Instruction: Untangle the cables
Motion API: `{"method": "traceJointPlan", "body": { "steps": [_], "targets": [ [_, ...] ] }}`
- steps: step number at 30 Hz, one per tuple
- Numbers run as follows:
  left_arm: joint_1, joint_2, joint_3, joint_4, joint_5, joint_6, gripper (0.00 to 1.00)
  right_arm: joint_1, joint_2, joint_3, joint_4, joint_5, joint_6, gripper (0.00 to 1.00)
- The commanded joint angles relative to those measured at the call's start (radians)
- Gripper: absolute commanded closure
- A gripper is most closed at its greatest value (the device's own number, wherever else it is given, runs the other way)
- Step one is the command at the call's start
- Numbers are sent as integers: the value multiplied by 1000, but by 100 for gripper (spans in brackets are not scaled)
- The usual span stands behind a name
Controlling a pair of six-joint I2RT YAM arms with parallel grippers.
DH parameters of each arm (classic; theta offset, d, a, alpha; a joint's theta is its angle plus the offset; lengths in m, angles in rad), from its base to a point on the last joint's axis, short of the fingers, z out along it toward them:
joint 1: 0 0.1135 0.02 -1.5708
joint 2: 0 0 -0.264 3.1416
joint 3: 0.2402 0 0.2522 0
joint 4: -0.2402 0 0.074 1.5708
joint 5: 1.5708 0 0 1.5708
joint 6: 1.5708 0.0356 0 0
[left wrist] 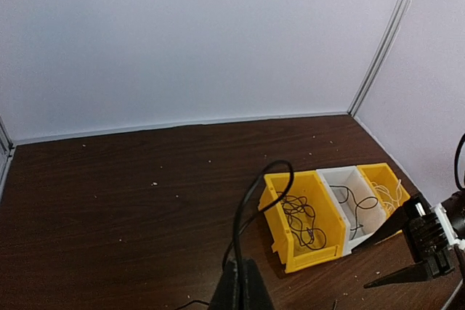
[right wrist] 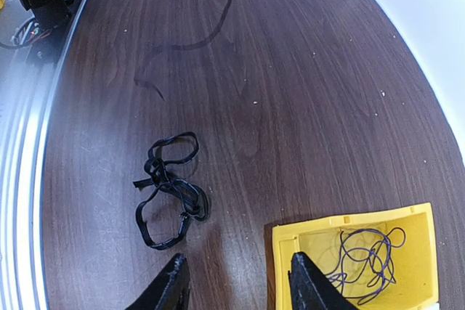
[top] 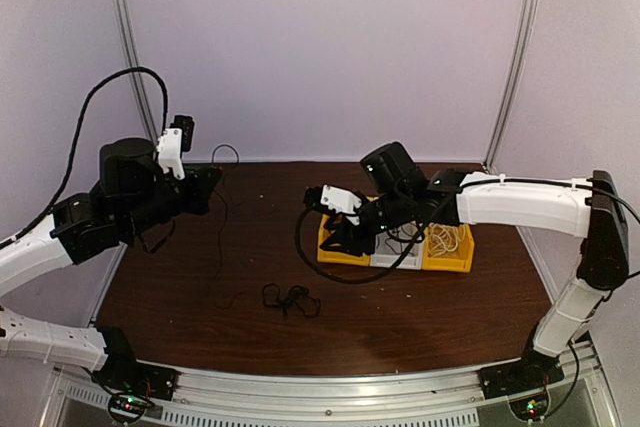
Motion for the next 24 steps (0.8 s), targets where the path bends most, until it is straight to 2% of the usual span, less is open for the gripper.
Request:
{"method": "traceJointPlan", "body": {
  "steps": [1,10,24],
  "targets": [
    [1,-15,23,43,39,-37,100,1,46,83,15,-56,25,52],
    [1,25,113,53,119,-61,100,1,75,211,71,-140,98,52],
    [1,100,260,109,355,-113,100,2,212,386,186,-314,267,51]
  ]
}}
